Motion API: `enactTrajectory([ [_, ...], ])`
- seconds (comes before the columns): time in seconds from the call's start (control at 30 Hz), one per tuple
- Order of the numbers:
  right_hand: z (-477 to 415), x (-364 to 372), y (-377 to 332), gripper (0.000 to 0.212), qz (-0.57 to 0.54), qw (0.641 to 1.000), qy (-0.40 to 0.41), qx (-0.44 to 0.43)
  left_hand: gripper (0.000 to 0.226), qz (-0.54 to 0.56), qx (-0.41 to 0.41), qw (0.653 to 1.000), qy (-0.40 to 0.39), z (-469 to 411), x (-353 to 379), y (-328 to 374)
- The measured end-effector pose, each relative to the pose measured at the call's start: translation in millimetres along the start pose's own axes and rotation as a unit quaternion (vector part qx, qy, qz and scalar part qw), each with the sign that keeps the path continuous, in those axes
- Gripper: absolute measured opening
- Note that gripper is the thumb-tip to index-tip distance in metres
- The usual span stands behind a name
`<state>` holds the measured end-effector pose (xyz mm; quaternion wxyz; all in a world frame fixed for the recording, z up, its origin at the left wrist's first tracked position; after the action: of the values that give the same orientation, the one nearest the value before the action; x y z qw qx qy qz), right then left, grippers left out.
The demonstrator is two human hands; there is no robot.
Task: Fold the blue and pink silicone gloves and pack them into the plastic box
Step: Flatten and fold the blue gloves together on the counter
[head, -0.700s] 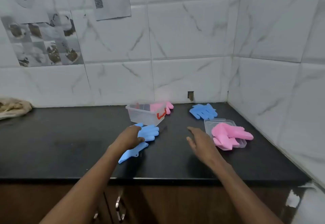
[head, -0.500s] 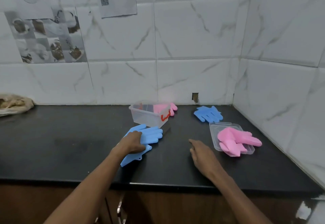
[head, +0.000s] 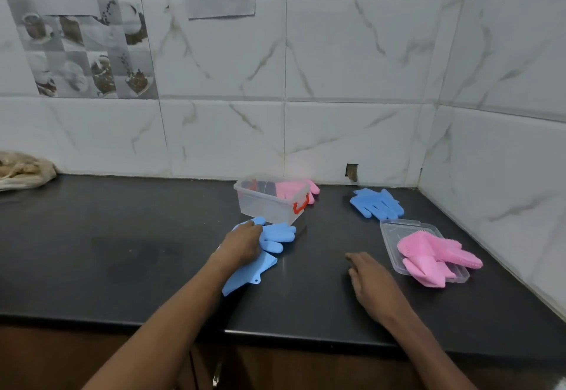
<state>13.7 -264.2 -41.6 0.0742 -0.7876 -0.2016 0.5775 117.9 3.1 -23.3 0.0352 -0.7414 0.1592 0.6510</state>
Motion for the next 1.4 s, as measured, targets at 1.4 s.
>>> enactTrajectory([
  [1.4,-37.0,14.1,9.9,0.031,-0.711,0.670,0.055,0.205,0.055,0.950,0.139,0.279,-0.024,-8.4,-81.0,55.2],
])
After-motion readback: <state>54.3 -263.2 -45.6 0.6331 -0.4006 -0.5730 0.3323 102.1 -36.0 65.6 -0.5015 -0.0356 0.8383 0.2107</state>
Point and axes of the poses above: each hand's wrist, its own z-axis away from the middle knuckle, its own x-axis out of the palm, y = z × x, the point moved 6 cm from there along -z, towards the middle knuckle, and after that the axes turned 2 degrees about -y, right-handed, at the moved point
